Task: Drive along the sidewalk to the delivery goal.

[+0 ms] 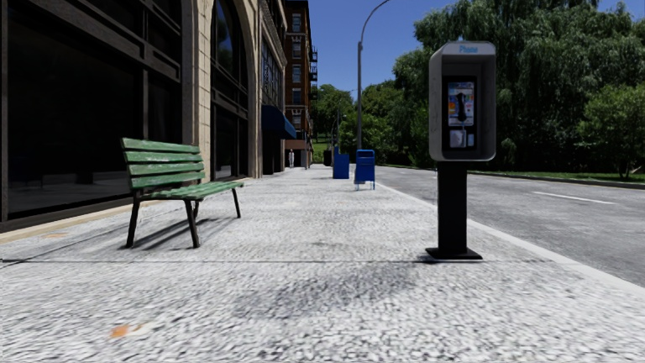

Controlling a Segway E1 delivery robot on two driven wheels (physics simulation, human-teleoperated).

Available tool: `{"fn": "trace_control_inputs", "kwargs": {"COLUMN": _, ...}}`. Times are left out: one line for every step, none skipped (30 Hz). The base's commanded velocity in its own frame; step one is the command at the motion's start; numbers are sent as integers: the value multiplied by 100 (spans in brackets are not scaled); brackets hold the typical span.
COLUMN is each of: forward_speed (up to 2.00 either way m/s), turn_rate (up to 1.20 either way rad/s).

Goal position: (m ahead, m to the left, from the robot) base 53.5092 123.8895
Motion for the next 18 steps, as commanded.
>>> {"fn": "trace_control_inputs", "kwargs": {"forward_speed": 200, "turn_rate": 0}}
{"fn": "trace_control_inputs", "kwargs": {"forward_speed": 200, "turn_rate": 0}}
{"fn": "trace_control_inputs", "kwargs": {"forward_speed": 200, "turn_rate": 0}}
{"fn": "trace_control_inputs", "kwargs": {"forward_speed": 200, "turn_rate": 0}}
{"fn": "trace_control_inputs", "kwargs": {"forward_speed": 200, "turn_rate": 0}}
{"fn": "trace_control_inputs", "kwargs": {"forward_speed": 200, "turn_rate": 0}}
{"fn": "trace_control_inputs", "kwargs": {"forward_speed": 200, "turn_rate": 0}}
{"fn": "trace_control_inputs", "kwargs": {"forward_speed": 200, "turn_rate": 0}}
{"fn": "trace_control_inputs", "kwargs": {"forward_speed": 200, "turn_rate": 0}}
{"fn": "trace_control_inputs", "kwargs": {"forward_speed": 200, "turn_rate": 0}}
{"fn": "trace_control_inputs", "kwargs": {"forward_speed": 200, "turn_rate": 0}}
{"fn": "trace_control_inputs", "kwargs": {"forward_speed": 200, "turn_rate": 0}}
{"fn": "trace_control_inputs", "kwargs": {"forward_speed": 200, "turn_rate": 0}}
{"fn": "trace_control_inputs", "kwargs": {"forward_speed": 200, "turn_rate": 0}}
{"fn": "trace_control_inputs", "kwargs": {"forward_speed": 200, "turn_rate": 0}}
{"fn": "trace_control_inputs", "kwargs": {"forward_speed": 200, "turn_rate": 0}}
{"fn": "trace_control_inputs", "kwargs": {"forward_speed": 200, "turn_rate": 0}}
{"fn": "trace_control_inputs", "kwargs": {"forward_speed": 200, "turn_rate": 0}}
